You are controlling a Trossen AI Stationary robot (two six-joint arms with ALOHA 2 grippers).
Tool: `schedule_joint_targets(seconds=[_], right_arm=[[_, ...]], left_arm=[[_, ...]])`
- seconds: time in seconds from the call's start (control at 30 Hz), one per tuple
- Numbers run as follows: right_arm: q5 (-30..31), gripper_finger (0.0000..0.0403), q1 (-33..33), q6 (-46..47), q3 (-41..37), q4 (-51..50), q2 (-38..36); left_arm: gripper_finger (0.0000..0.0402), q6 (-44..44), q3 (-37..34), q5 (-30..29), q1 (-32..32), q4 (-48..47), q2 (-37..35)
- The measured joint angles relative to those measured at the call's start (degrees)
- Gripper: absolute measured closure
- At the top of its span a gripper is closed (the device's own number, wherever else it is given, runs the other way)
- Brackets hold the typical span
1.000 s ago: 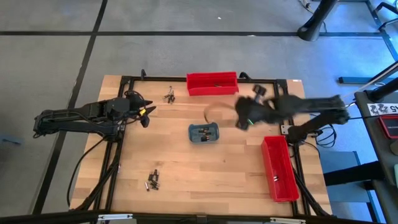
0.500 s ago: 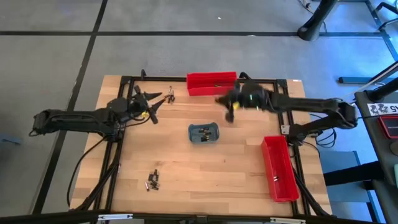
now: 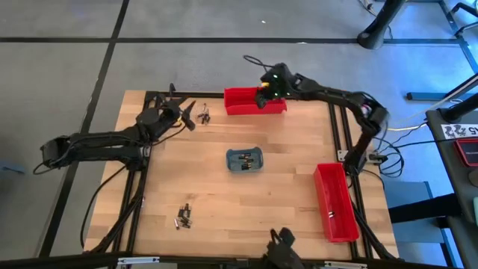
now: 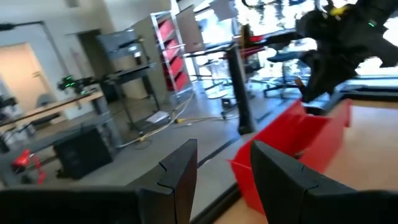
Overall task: Sort batteries
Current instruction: Put the black battery into the blue bin
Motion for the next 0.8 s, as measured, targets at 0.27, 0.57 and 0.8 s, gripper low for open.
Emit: schedule_joint_targets(seconds=[0.27,0.57,0.8], right_arm=[[-4.0,0.0376,0.8,-15.1,9.0,-9.8,5.6],[-14.7,0.0375,14.4,-35.7,7.2,-22.1,5.6],[-13.4,0.0375,25.7,-35.7,5.6,-22.2,6.2]], left_arm=[[0.0263,-1.6,0.0,0.1,4.9,2.4,3.2],[0.0263,-6.0,0.0,0.2,6.3,2.9,5.0],[0.0263,-11.4,0.0,0.4,3.4,-1.8,4.9]])
